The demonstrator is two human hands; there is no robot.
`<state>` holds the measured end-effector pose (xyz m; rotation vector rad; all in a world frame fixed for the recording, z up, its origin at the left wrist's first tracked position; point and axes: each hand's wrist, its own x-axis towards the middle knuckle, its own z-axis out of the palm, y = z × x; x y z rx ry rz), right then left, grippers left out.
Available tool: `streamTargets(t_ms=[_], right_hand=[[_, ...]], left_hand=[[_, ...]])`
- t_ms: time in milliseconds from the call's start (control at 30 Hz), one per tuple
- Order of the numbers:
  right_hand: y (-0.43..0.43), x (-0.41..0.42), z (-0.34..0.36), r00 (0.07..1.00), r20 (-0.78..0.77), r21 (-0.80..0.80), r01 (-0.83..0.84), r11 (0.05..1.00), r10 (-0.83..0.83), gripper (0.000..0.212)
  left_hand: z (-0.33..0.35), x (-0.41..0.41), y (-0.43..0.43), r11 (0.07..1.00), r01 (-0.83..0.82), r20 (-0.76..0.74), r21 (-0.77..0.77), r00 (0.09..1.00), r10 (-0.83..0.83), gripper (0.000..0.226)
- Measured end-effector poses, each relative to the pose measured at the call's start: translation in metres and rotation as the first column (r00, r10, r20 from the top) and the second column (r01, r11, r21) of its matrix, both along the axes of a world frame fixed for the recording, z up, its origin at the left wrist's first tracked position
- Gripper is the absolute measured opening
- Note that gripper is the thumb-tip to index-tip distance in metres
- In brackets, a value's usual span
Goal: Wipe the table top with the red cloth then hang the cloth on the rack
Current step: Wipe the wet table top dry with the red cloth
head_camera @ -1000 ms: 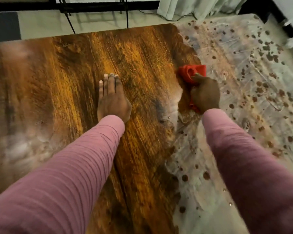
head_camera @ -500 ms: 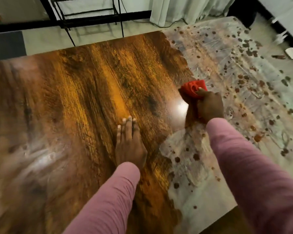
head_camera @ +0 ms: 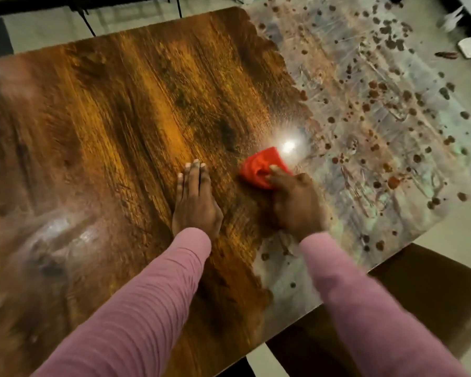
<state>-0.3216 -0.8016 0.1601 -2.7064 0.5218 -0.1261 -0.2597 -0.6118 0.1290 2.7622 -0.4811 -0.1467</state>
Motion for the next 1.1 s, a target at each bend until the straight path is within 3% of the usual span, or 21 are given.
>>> streamTargets(t_ms=[100, 233, 400, 533, 600, 667, 733, 833, 900, 967, 1100], right_hand=[[-0.076, 0.02, 0.005, 0.96, -0.057, -0.033, 0.273, 0.961, -0.275, 0.044], [-0.062, 0.016, 0.004, 0.956, -0.061, -0.018, 0.286, 0.958, -0.287, 0.048], [0.055, -0.058, -0.002, 0.992, 0.053, 0.206, -0.119, 0.971, 0.11, 0.053], [0.059, -0.083, 0.002, 0.94, 0.039, 0.129, -0.342, 0.931, 0.34, 0.043], [0.035, -0.074, 0.004, 0.967, -0.012, 0.064, -0.254, 0.965, 0.256, 0.044], [0.002, -0.06, 0.006, 0.998, -0.055, 0.0, 0.01, 1.0, -0.01, 0.047], [-0.028, -0.048, 0.01, 0.968, -0.108, -0.046, 0.223, 0.974, -0.226, 0.045], [-0.014, -0.048, 0.016, 0.916, -0.14, -0.122, 0.361, 0.925, -0.376, 0.044], [0.04, -0.07, 0.017, 0.926, -0.146, -0.051, 0.346, 0.937, -0.349, 0.049], [0.11, -0.109, 0.018, 0.967, -0.146, 0.082, 0.223, 0.971, -0.21, 0.055], [0.183, -0.173, 0.019, 0.987, -0.153, 0.077, 0.059, 0.995, -0.046, 0.055]], left_hand=[[-0.002, -0.001, 0.0, 1.0, 0.026, 0.016, 0.009, 1.0, -0.026, 0.067], [-0.004, -0.001, -0.001, 1.0, 0.009, 0.02, 0.02, 1.0, -0.01, 0.066], [-0.001, -0.001, -0.003, 1.0, -0.004, 0.029, 0.0, 1.0, 0.004, 0.065], [0.001, -0.001, -0.004, 1.0, 0.023, 0.034, -0.021, 0.999, -0.022, 0.062], [0.0, -0.002, -0.003, 0.999, 0.035, 0.039, -0.024, 0.999, -0.034, 0.062], [0.0, -0.005, -0.002, 0.998, 0.057, 0.046, -0.016, 0.997, -0.056, 0.062], [0.0, -0.005, -0.002, 0.995, 0.1, 0.054, -0.024, 0.994, -0.098, 0.059], [0.0, -0.006, -0.001, 0.985, 0.172, 0.05, -0.03, 0.984, -0.171, 0.056], [0.003, -0.007, -0.002, 0.976, 0.217, 0.049, -0.025, 0.975, -0.216, 0.056], [0.006, -0.007, -0.003, 0.969, 0.247, 0.058, -0.026, 0.968, -0.245, 0.057], [0.009, -0.006, -0.003, 0.963, 0.266, 0.061, -0.035, 0.963, -0.264, 0.056]])
